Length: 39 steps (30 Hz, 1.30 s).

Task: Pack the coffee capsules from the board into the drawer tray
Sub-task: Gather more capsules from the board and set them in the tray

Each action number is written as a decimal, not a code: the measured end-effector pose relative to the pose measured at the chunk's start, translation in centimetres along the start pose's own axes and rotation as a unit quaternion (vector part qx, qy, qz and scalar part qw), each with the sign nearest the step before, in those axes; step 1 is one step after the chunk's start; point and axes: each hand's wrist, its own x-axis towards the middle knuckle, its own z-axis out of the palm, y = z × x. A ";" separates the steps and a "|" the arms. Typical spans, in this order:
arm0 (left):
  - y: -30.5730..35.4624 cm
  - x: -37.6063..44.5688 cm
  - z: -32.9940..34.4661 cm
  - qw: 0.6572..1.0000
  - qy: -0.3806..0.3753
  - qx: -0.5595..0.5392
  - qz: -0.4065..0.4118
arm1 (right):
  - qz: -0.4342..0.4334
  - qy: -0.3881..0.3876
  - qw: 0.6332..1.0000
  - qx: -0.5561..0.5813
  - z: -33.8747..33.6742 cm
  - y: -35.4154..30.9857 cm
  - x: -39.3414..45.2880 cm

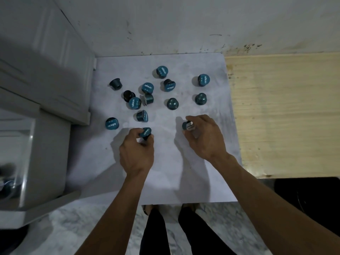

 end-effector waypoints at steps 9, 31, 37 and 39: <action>-2.5 -0.7 0.7 0.994 -0.017 -0.038 0.104 | -0.035 0.002 0.999 -0.002 1.1 -0.4 -0.7; -4.2 -0.5 1.4 0.984 0.012 -0.089 0.153 | -0.069 0.187 0.979 0.052 3.4 1.0 -2.3; -3.3 -1.5 -0.7 0.985 -0.004 -0.127 0.121 | -0.047 0.172 0.976 0.126 2.2 -0.4 -3.1; -2.9 -2.1 -2.2 0.987 0.001 -0.124 0.105 | -0.040 0.159 0.977 0.135 1.9 -1.5 -3.6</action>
